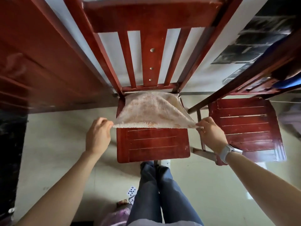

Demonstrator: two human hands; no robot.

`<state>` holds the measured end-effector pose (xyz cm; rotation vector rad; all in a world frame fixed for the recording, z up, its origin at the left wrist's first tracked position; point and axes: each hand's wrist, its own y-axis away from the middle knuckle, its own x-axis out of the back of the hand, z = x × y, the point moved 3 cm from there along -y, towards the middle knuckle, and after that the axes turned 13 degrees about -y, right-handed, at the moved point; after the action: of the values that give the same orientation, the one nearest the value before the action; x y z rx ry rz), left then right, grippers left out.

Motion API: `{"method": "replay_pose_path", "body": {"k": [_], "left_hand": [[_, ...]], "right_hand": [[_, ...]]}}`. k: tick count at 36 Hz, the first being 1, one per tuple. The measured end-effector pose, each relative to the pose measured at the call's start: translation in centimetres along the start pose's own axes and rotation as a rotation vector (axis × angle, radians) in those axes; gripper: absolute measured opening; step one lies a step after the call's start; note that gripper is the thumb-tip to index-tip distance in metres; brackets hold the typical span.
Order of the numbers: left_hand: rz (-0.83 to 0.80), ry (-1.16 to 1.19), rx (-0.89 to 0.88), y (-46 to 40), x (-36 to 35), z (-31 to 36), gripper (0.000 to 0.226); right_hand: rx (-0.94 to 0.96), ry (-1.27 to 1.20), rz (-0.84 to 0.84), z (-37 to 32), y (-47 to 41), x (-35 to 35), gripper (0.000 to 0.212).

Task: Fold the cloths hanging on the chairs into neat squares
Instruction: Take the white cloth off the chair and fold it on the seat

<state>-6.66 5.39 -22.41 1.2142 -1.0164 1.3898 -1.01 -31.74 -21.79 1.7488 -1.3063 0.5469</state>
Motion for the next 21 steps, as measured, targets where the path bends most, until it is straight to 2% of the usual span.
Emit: {"method": "replay_pose_path", "body": {"k": [6, 13, 16, 21], "left_hand": [[-0.368, -0.074, 0.061, 4.8, -7.7, 0.0, 0.017], [-0.719, -0.192, 0.005, 8.6, -13.7, 0.1, 0.027], [-0.727, -0.176, 0.037, 8.0, -15.1, 0.2, 0.029], [-0.623, -0.140, 0.013, 3.9, -16.9, 1.6, 0.020]], "right_hand": [[-0.150, 0.027, -0.251, 5.7, 1.4, -6.9, 0.022], [-0.250, 0.174, -0.569, 11.1, 3.9, -13.0, 0.026], [-0.264, 0.146, -0.593, 11.4, 3.0, -14.0, 0.028], [-0.229, 0.092, -0.577, 9.8, -1.8, -14.8, 0.029]]}}
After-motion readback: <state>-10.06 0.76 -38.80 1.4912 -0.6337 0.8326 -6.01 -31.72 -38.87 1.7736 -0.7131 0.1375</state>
